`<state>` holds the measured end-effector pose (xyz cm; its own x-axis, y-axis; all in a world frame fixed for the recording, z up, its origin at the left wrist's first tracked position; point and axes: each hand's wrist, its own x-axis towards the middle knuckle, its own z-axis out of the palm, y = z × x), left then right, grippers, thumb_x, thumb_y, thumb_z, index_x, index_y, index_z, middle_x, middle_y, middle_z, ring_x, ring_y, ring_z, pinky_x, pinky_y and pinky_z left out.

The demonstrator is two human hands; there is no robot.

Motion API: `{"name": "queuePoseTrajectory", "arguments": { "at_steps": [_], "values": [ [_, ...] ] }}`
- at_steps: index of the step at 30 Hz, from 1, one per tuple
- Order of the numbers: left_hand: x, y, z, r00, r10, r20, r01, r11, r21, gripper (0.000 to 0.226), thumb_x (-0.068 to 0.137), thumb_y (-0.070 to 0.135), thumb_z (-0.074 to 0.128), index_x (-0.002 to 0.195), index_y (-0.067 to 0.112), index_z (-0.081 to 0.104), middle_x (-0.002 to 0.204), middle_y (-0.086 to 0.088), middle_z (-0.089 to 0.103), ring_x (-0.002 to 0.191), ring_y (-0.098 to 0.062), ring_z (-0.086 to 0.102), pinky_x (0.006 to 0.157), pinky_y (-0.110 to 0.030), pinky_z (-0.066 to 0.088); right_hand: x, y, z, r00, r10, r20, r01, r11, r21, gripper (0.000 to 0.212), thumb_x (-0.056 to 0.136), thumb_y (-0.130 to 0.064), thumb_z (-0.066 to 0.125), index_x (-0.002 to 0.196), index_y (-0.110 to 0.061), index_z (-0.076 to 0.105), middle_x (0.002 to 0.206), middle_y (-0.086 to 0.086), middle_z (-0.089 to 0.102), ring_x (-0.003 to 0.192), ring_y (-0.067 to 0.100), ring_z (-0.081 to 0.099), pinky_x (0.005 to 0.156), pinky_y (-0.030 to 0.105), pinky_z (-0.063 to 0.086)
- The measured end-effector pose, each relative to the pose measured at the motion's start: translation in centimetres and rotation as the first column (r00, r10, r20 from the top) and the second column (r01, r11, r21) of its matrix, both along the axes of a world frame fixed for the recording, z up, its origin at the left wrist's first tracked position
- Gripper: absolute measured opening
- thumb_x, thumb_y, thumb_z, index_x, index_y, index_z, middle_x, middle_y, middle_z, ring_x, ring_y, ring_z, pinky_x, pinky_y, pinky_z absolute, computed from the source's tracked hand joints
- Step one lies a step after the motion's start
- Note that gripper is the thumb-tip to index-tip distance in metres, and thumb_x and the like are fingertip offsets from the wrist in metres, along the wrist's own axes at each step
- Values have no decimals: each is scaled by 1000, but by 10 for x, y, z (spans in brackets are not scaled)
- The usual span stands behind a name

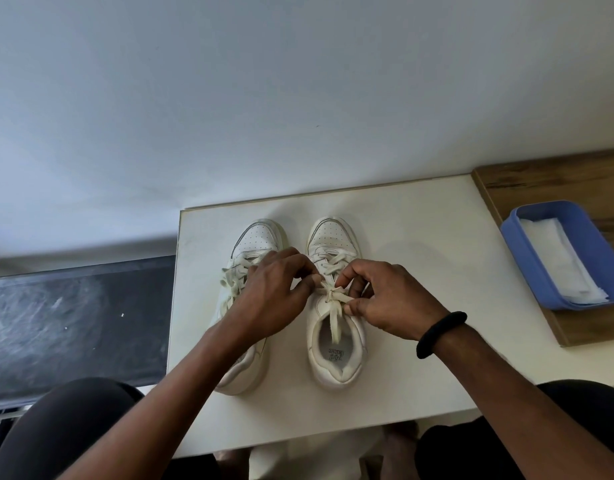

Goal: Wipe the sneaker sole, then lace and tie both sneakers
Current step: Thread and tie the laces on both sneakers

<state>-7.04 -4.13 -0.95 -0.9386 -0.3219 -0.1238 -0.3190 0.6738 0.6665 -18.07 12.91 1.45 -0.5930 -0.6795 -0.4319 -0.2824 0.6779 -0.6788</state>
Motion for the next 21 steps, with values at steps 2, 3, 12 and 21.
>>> {"name": "queuePoseTrajectory", "arguments": {
  "at_steps": [2,3,12,21],
  "values": [
    [0,1,1,999,33,21,-32,998,-49,15,103,36,57,98,26,66,99,16,56,107,-13,52,95,-42,39,-1,2,0,1000,15,-1,-15,1000,14,31,79,-11,79,99,-31,66,78,-8,69,74,7,66,66,21,50],
    [0,1,2,998,51,30,-49,995,-82,16,103,36,56,99,25,66,101,14,57,108,-14,51,93,-39,34,-1,3,0,1000,23,-10,-23,999,25,31,79,-10,78,99,-31,65,78,-8,68,75,8,66,66,21,50],
    [2,0,5,993,108,-55,-118,961,-251,14,102,30,55,103,19,64,111,2,63,107,-23,56,86,-39,41,-2,4,-3,997,23,-73,-19,998,54,20,81,-28,80,94,-30,65,76,-7,66,70,11,63,67,28,52],
    [0,0,7,996,89,-26,-92,978,-185,21,106,30,51,115,13,61,99,-8,75,88,-30,68,68,-33,38,45,-14,-9,935,3,-356,30,996,88,92,71,-77,64,143,-32,30,131,-2,56,112,22,62,85,34,52]
  ]
}}
